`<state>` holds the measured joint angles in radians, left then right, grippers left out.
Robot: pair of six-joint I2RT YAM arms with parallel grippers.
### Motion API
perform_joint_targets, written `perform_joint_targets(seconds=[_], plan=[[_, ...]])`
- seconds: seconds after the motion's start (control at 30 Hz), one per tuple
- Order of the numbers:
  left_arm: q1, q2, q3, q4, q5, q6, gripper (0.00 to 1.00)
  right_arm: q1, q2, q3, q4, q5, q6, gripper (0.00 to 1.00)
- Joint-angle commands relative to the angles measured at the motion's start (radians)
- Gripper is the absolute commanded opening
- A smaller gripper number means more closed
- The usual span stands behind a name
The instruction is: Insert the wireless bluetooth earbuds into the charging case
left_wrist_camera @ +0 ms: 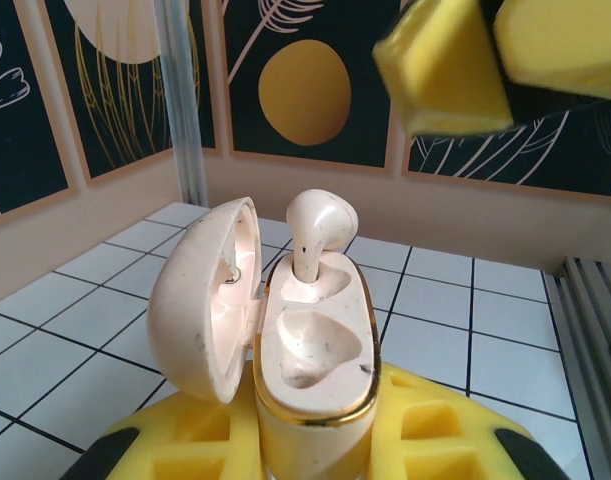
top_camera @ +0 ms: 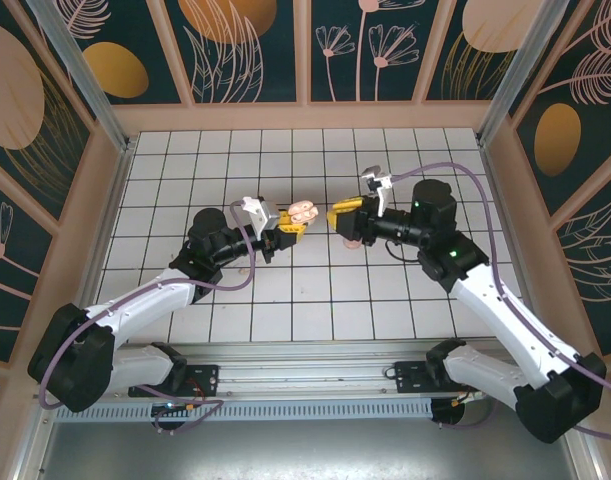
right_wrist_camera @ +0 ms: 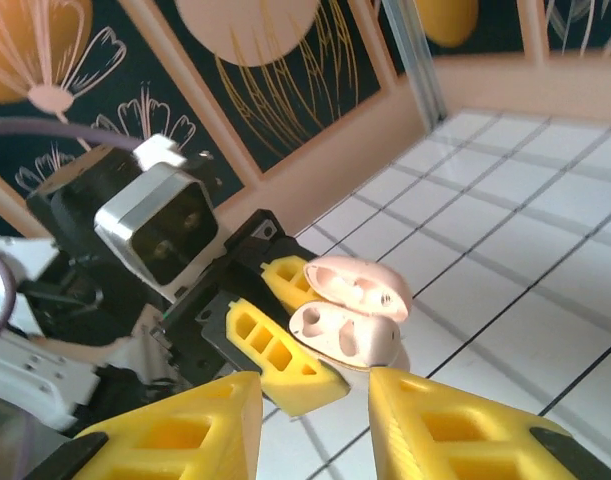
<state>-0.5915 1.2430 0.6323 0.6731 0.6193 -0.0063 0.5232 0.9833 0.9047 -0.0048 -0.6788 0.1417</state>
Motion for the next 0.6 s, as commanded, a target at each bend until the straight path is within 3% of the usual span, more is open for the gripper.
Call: perform_joint_targets(seconds=[0.0, 0.23, 0.57], plan=[[-0.004, -0.021, 0.022, 0.028, 0.022, 0.017, 0.15, -0.003, -0.065, -0.062, 0.07, -0.005, -0.335, 0.35], [-0.004, -0.019, 0.029, 0.024, 0.032, 0.022, 0.15, -0.01, -0.024, -0.066, 0.086, -0.006, -0.577, 0.33], [-0.004, -0.019, 0.032, 0.019, 0.029, 0.025, 0.15, -0.01, 0.078, -0.052, 0.182, -0.064, -0.594, 0.3]])
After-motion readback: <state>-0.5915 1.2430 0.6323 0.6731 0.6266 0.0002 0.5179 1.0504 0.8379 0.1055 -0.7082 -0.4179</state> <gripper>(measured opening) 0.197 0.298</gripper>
